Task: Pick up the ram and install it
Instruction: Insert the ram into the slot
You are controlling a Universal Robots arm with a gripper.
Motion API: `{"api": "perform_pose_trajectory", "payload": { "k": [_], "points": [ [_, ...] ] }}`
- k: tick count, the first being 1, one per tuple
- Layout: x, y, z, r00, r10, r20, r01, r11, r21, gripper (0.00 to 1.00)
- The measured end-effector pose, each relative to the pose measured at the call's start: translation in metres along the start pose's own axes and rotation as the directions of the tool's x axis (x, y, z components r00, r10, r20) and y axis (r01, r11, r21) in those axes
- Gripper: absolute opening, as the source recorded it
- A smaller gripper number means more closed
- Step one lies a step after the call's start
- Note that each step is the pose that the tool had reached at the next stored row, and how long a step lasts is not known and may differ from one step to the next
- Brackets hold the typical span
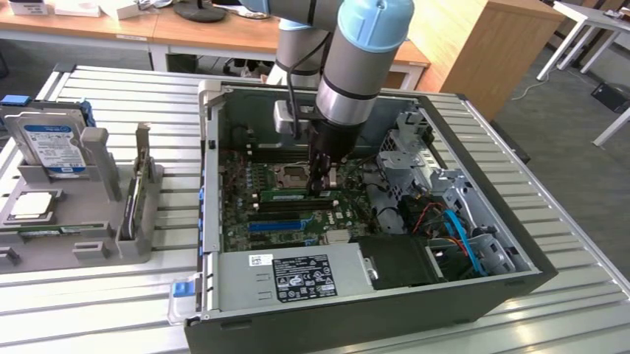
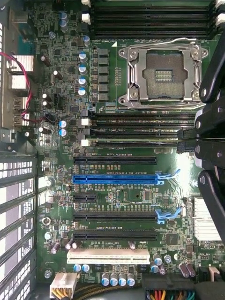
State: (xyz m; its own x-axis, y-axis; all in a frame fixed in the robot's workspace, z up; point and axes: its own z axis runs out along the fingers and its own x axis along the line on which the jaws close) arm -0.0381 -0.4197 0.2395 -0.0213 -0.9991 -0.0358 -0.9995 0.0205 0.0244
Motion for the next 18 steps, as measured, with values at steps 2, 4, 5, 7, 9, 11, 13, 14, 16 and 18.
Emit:
{"api": "perform_pose_trajectory", "payload": {
  "k": [2,4,5,7,9,11,13,14,16,18],
  "points": [
    [0.0,0.0,0.0003,1.0,0.0,0.0001,0.0,1.0,0.0001,0.12],
    [0.0,0.0,0.0004,1.0,0.0,0.0001,0.0,1.0,0.0001,0.12],
    [0.0,0.0,0.0004,1.0,0.0,0.0001,0.0,1.0,0.0,0.12],
    [0.0,0.0,0.0004,1.0,0.0,0.0,0.0,1.0,0.0,0.12],
    [0.0,-0.0001,0.0014,1.0,0.0,0.0005,0.0,1.0,0.0002,0.12],
    [0.0001,-0.0001,0.0023,1.0,0.0,0.0002,0.0,1.0,0.0001,0.12],
    [0.0001,-0.0001,0.0032,1.0,0.0,0.0001,0.0,1.0,0.0001,0.12],
    [0.0001,-0.0001,0.0035,1.0,0.0,0.0001,0.0,1.0,0.0,0.12],
    [0.0002,-0.0001,0.0038,1.0,0.0,-0.0001,0.0,1.0,0.0,0.12],
    [0.0002,-0.0001,0.0038,1.0,0.0,-0.0001,0.0,1.0,0.0,0.12]
  ]
}}
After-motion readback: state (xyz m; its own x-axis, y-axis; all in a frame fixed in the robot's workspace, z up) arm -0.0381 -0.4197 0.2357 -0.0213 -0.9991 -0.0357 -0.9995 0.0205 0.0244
